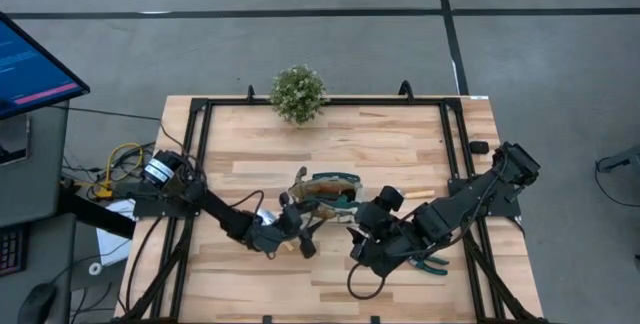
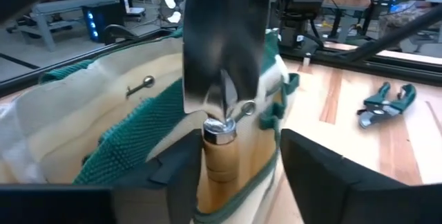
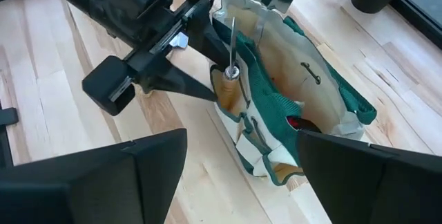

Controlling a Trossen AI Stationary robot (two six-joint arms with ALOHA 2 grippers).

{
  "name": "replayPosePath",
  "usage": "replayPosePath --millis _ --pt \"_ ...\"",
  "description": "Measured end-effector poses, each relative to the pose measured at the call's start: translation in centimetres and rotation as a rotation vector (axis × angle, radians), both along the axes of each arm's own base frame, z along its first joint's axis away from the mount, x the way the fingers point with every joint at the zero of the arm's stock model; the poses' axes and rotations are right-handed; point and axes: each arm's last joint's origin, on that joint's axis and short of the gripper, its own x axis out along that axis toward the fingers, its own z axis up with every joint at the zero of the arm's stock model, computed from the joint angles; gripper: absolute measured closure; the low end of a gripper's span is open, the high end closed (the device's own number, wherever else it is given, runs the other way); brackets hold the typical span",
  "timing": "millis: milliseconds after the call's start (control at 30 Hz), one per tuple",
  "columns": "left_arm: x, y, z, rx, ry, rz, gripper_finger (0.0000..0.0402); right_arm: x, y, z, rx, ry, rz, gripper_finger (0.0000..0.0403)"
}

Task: Pick & Place Garden tools in Gardening bag
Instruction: Put the brown trowel into the white gardening bag

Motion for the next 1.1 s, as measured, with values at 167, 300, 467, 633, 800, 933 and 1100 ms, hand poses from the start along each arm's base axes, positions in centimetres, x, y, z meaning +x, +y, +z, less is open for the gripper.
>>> replayPosePath --millis 167,300,467,633,800,933,1100 --pt "-0.4 -0.5 0.5 0.016 -0.002 -0.017 0.0173 0.0 0.0 0.0 0.002 -0.001 -0.002 0.0138" --pt "-1.3 -0.7 2.0 0.044 -0.013 -0.017 0.0168 0.0 0.0 0.0 0.001 -0.001 -0.003 0.0138" --pt "-2.5 -0.6 4.4 0.057 -0.054 -0.018 0.0171 0.0 0.0 0.0 -0.006 -0.008 -0.007 0.0138" --pt "-4.9 -0.9 6.9 0.088 -0.034 -0.063 0.0178 0.0 0.0 0.0 -0.003 -0.009 -0.008 0.0138" --pt "-9.1 -1.1 9.0 0.11 0.033 -0.1 0.0183 0.0 0.0 0.0 -0.001 -0.008 -0.011 0.0138" --pt "-11.9 -0.1 10.6 -0.082 -0.033 -0.1 0.0181 0.0 0.0 0.0 0.0 -0.006 -0.013 0.0138" --pt "-13.7 0.7 11.0 -0.351 -0.089 -0.134 0.0186 0.0 0.0 0.0 0.01 -0.011 -0.024 0.0138"
